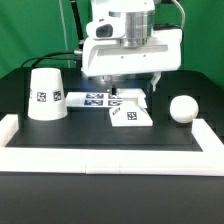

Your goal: Assemble lamp

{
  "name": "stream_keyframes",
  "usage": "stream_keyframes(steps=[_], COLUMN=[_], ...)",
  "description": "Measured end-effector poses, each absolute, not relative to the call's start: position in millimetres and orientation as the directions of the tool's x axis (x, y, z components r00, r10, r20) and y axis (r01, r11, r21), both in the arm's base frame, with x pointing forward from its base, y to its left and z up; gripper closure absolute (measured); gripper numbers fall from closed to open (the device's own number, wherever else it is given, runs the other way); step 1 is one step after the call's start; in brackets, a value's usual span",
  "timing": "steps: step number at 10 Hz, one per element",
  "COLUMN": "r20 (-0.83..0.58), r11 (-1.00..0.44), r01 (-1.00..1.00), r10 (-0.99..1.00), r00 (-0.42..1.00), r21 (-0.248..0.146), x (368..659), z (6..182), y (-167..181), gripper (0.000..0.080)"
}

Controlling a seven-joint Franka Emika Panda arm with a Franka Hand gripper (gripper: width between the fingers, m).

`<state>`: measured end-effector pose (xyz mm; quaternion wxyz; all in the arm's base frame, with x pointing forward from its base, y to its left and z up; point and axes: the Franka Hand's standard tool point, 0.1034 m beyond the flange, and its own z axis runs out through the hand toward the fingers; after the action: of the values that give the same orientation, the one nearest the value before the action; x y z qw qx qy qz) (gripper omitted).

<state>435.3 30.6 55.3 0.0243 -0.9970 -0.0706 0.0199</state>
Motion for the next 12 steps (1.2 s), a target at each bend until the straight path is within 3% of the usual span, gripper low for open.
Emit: stream_keyframes(steps=[5,6,7,12], r20=[-0.047,-0.047,-0.046,-0.046], r11=[-0.987,-0.987,-0.987,-0.987], r01=[0.153,0.153,0.154,0.154], r10=[0.155,0.156,0.156,0.156], r00=[0.987,0.987,0.987,0.987], r21=[-0.054,-0.054,-0.054,-0.054], x=[431.3,431.3,431.6,431.6], z=[46.4,46.4,46.5,46.5], y=[29.9,30.1,30.2,30.2], gripper=[0.01,0.0215,0.0267,0.0267])
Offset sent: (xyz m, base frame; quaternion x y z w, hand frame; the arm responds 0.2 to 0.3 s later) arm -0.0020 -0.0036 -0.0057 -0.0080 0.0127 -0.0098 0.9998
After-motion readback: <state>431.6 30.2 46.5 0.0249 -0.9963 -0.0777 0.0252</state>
